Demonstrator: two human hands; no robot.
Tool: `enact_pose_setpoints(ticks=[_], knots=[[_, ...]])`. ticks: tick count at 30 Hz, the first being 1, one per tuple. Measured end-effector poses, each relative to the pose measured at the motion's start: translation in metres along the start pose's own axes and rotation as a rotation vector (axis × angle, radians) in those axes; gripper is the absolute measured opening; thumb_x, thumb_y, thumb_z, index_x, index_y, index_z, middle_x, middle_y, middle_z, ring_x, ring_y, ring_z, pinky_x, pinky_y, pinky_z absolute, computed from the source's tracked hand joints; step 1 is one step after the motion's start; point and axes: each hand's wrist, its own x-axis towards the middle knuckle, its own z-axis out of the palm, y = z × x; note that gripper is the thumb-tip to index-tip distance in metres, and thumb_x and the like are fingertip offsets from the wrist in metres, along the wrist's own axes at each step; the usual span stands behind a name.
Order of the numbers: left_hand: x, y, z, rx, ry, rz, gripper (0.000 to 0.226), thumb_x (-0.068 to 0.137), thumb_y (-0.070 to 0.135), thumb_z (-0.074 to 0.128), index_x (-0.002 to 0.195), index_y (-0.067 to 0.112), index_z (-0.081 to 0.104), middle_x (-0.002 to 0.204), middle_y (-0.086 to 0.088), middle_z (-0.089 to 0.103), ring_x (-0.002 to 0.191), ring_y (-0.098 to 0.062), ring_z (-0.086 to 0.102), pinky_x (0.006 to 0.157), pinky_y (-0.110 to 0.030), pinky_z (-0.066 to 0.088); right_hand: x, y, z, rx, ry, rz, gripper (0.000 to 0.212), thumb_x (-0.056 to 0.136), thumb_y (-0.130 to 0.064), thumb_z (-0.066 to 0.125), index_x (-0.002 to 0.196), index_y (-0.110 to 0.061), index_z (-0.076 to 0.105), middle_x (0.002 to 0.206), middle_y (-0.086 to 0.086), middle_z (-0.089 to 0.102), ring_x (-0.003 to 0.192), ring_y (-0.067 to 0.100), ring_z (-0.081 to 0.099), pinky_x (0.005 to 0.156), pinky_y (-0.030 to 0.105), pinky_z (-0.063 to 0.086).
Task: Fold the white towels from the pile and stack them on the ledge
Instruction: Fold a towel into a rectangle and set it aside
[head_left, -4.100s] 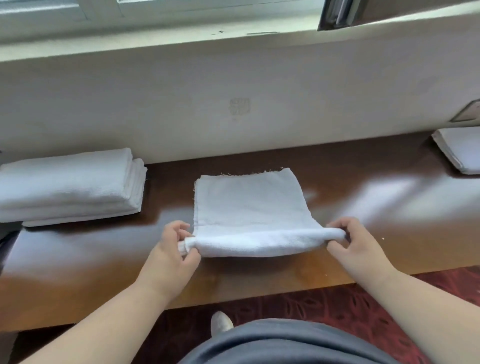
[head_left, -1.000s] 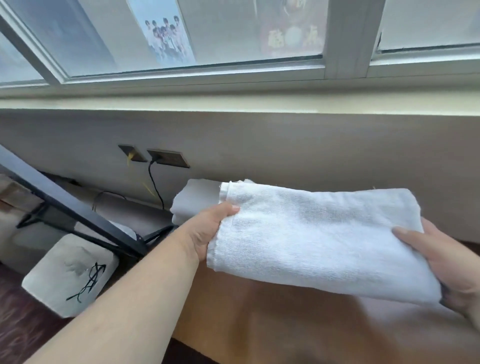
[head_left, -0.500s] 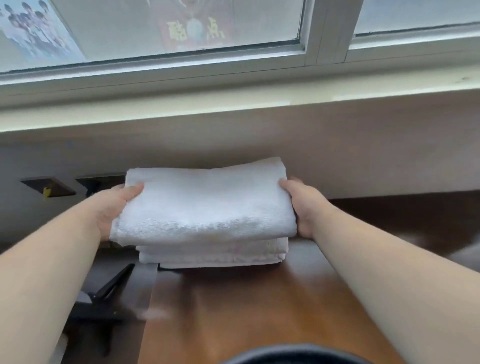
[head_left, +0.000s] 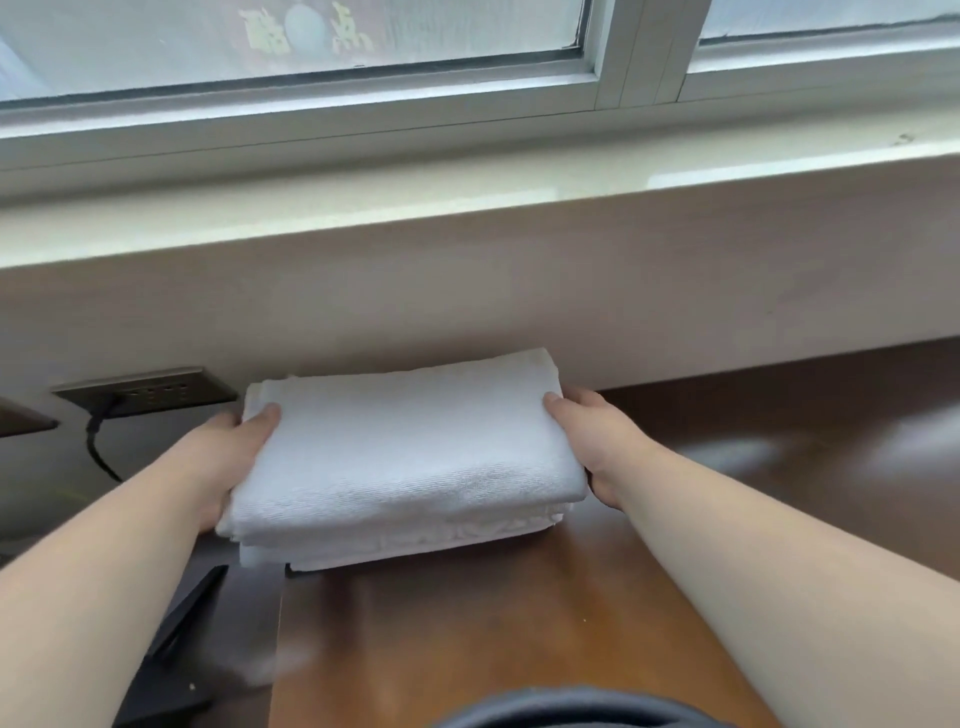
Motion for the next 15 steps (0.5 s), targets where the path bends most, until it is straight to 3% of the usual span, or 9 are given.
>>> enact_pose_setpoints(ticks=[2,4,6,8,9,11,13,15], knots=[[0.002,-0.004,0.003,0.252,0.083,0.046,0.066,0.097,0.048,0.051,0.147,0.008,0.037,0.137,-0.018,0.053,0.107,-0.036,0.056,0.085,-0.035,0.041,0.000,0.003,0.002,-0.210,0.080,-0.011,0.059,0.094,-0.044,0.056,0.146,-0.021,0.039,0.121,-0.001,0.062,0.107,0.022,0.063,0.098,0.040,0.051],[0.003,-0.004,0.004,0.397,0.228,0.176,0.060,0.094,0.045,0.054,0.142,0.012,0.041,0.136,-0.019,0.053,0.116,-0.040,0.053,0.091,-0.039,0.042,-0.004,-0.003,0.008,-0.504,0.216,-0.191,0.060,0.094,-0.038,0.055,0.147,-0.020,0.036,0.138,0.005,0.051,0.121,0.027,0.053,0.102,0.037,0.043],[-0.005,0.002,0.011,0.544,0.372,0.469,0.051,0.093,0.040,0.055,0.136,0.014,0.046,0.132,-0.017,0.054,0.119,-0.040,0.050,0.097,-0.047,0.044,-0.014,-0.012,0.021,-0.836,0.292,-0.522,0.059,0.096,-0.035,0.052,0.150,-0.022,0.033,0.154,0.006,0.033,0.140,0.029,0.032,0.113,0.042,0.030],[-0.019,0.009,0.029,0.705,0.289,0.784,0.048,0.095,0.040,0.050,0.138,0.020,0.048,0.137,-0.010,0.053,0.127,-0.032,0.046,0.105,-0.047,0.038,-0.022,-0.019,0.039,-1.114,0.186,-0.761,0.060,0.098,-0.041,0.045,0.153,-0.028,0.026,0.164,0.004,0.017,0.150,0.028,0.012,0.121,0.045,0.014],[-0.023,0.011,0.039,0.800,0.192,0.861,0.050,0.096,0.045,0.045,0.141,0.025,0.046,0.143,-0.005,0.050,0.133,-0.027,0.042,0.110,-0.046,0.033,-0.023,-0.019,0.048,-1.224,0.112,-0.792,0.062,0.099,-0.048,0.040,0.155,-0.030,0.022,0.166,0.004,0.010,0.152,0.028,0.004,0.122,0.048,0.008],[-0.024,0.005,0.055,0.971,0.042,0.797,0.057,0.096,0.057,0.033,0.149,0.036,0.033,0.157,0.003,0.032,0.146,-0.021,0.024,0.118,-0.045,0.017,-0.016,-0.012,0.058,-1.365,0.014,-0.683,0.071,0.095,-0.063,0.032,0.157,-0.034,0.012,0.167,0.008,-0.002,0.152,0.031,-0.009,0.122,0.052,-0.001],[-0.013,-0.010,0.055,1.041,-0.003,0.698,0.063,0.095,0.062,0.021,0.153,0.040,0.018,0.164,0.007,0.014,0.151,-0.019,0.007,0.121,-0.048,0.004,-0.008,-0.004,0.058,-1.404,-0.013,-0.534,0.080,0.089,-0.075,0.025,0.157,-0.038,0.002,0.166,0.010,-0.009,0.151,0.034,-0.015,0.121,0.055,-0.004],[-0.004,-0.019,0.049,1.086,-0.019,0.684,0.065,0.094,0.062,0.015,0.154,0.040,0.010,0.165,0.007,0.007,0.151,-0.018,0.002,0.121,-0.049,0.003,-0.003,0.003,0.056,-1.432,-0.007,-0.477,0.083,0.086,-0.079,0.020,0.156,-0.040,-0.004,0.166,0.010,-0.012,0.151,0.033,-0.018,0.120,0.057,-0.004]])
